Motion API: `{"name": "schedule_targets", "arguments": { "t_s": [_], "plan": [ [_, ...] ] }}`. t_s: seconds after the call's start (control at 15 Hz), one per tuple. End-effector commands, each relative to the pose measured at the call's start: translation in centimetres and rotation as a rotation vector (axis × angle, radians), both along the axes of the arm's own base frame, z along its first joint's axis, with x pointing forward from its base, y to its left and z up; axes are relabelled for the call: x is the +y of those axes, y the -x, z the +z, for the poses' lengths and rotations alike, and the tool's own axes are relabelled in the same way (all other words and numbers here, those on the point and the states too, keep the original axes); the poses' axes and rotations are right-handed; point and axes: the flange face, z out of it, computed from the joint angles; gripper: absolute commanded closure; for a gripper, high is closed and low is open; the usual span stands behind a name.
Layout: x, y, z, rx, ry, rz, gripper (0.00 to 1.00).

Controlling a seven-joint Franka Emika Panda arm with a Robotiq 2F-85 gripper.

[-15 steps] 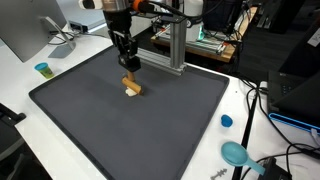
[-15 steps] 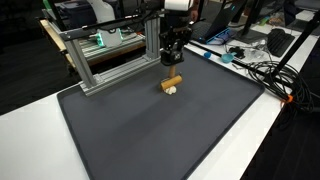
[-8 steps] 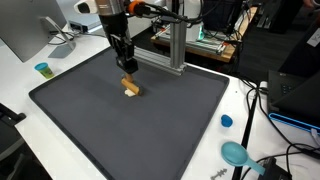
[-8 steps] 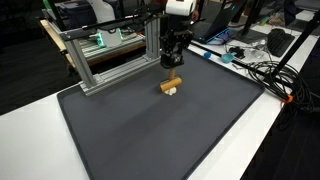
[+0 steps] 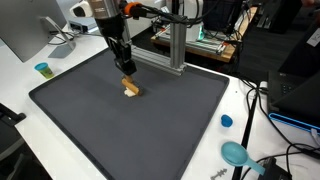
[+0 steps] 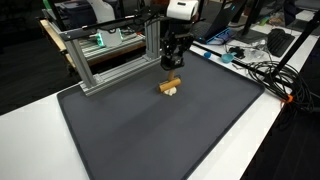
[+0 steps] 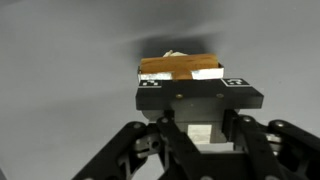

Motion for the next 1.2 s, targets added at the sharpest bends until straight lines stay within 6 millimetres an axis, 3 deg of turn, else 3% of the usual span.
{"name": "schedule_targets", "arguments": {
  "t_s": [0.0, 0.33, 0.6, 0.8, 1.13],
  "plan": [
    [0.3, -2.0, 0.1, -0.073, 0.009, -0.024, 0.79],
    [0.2, -3.2, -0.7, -0.113, 0.025, -0.055, 0.79],
    [0.6, -2.1, 4.6, -0.266, 0.015, -0.052, 0.79],
    [1.1, -0.9, 6.4, -0.259, 0.034, -0.019, 0.79],
    [1.0, 0.0, 3.9, -0.129, 0.069, -0.011, 0.79]
  ]
}}
